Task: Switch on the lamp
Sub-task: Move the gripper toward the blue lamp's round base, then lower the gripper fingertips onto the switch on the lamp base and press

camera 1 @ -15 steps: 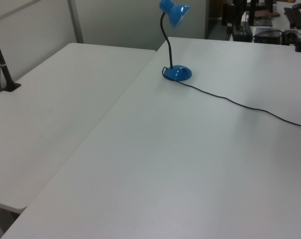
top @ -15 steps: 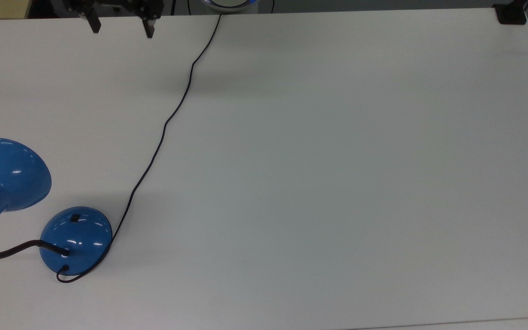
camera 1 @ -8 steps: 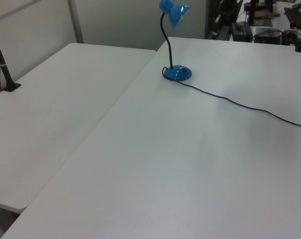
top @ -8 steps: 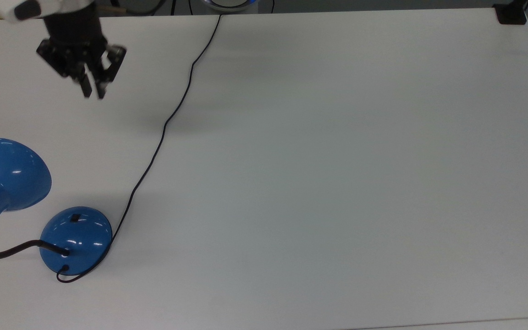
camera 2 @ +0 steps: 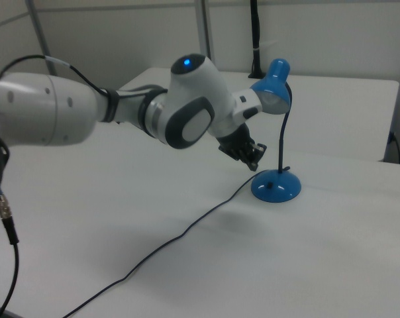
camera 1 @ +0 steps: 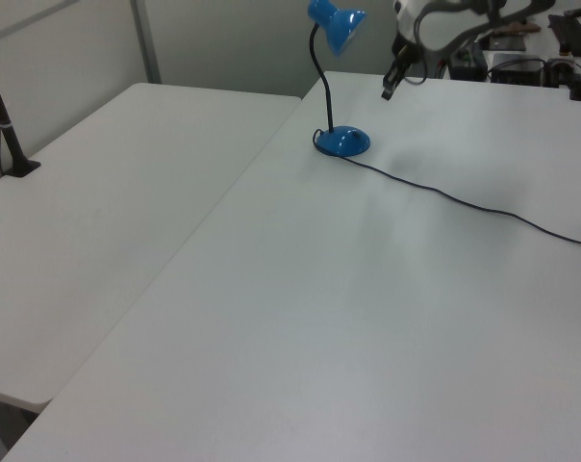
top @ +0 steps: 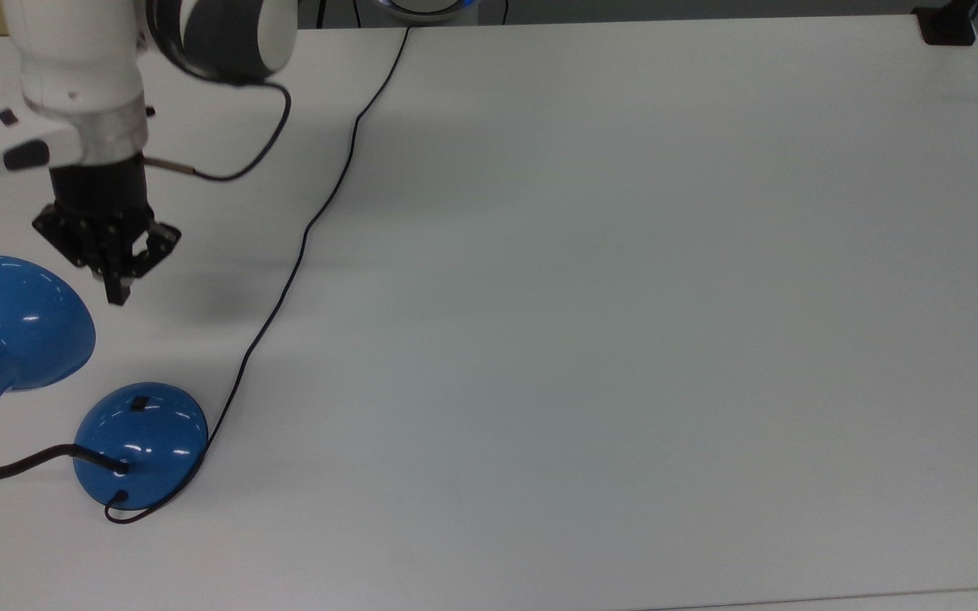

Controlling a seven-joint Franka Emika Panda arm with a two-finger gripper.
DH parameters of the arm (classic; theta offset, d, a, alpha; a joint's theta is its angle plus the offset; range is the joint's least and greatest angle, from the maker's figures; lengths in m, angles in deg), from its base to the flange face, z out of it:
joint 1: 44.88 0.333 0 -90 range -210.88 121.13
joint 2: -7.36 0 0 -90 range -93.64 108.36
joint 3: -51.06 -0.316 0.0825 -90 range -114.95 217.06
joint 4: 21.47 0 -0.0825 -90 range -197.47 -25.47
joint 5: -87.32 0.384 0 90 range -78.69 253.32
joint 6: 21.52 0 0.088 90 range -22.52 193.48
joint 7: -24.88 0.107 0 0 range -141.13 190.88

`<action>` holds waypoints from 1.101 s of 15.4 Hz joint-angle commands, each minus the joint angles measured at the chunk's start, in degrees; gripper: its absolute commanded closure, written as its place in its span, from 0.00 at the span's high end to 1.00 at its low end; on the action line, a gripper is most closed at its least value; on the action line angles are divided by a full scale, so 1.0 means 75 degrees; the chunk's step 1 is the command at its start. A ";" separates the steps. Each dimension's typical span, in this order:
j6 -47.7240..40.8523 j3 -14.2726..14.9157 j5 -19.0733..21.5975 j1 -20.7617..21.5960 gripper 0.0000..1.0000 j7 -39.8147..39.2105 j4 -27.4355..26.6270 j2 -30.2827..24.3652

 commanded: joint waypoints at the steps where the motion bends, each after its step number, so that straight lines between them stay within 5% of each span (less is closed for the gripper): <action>1: 0.0319 -0.0056 0.0214 -0.0057 0.00 -0.0314 0.0643 0.0718; 17: 0.1843 -0.0173 0.0788 -0.0116 0.00 -0.0220 0.1641 0.2372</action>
